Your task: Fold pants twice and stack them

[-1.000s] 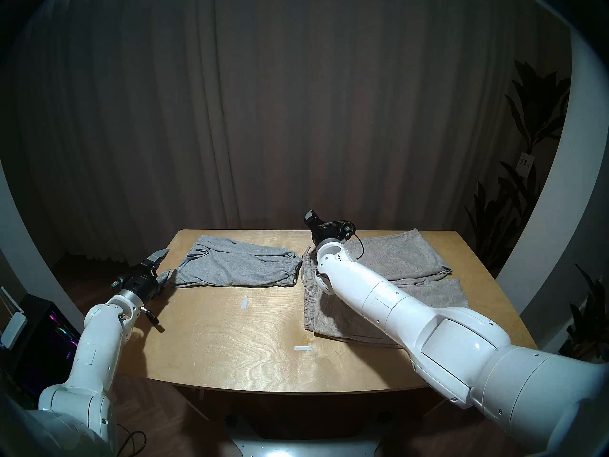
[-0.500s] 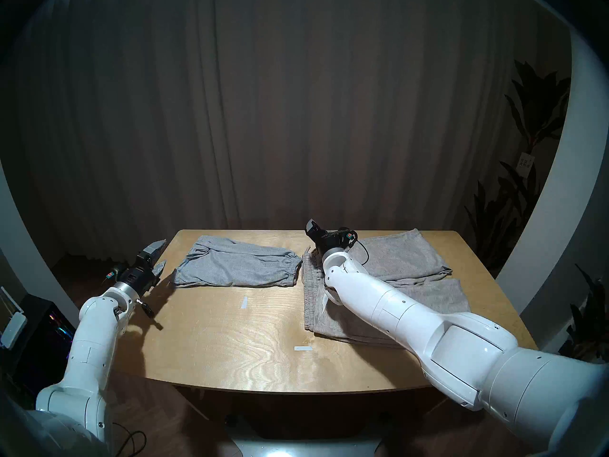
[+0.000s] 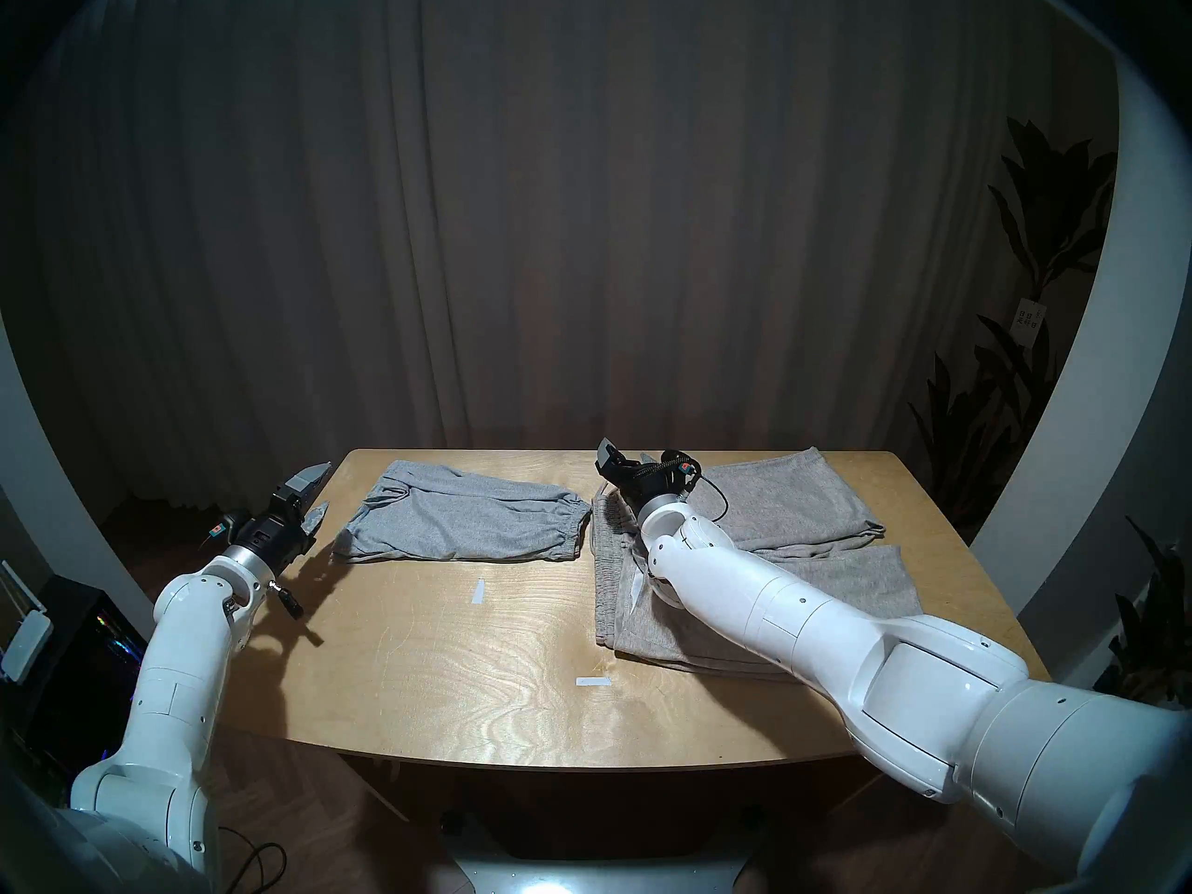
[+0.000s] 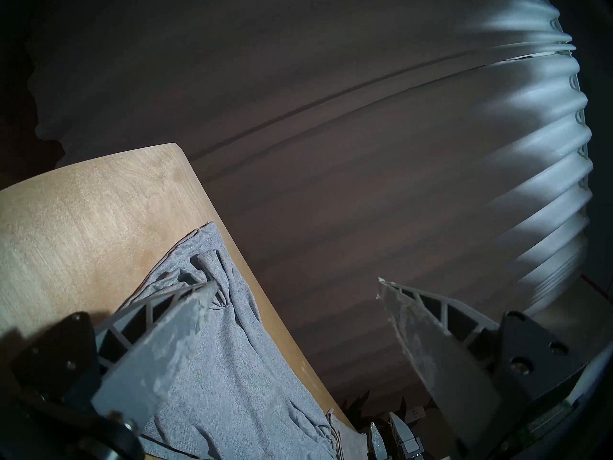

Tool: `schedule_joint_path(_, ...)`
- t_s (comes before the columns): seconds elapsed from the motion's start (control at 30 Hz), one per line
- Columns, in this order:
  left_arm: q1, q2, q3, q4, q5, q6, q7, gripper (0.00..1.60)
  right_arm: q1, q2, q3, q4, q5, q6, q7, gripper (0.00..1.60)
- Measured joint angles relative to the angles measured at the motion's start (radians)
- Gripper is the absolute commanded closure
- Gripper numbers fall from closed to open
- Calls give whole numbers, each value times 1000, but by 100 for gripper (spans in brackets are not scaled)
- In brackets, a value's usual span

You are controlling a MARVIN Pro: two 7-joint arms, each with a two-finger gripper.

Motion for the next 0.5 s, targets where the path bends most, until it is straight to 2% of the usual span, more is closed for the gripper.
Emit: schedule_joint_path(0.5,58,8,24,-84,58,-6,76,0,-4,57,-65,-60,-62,-12,61,0)
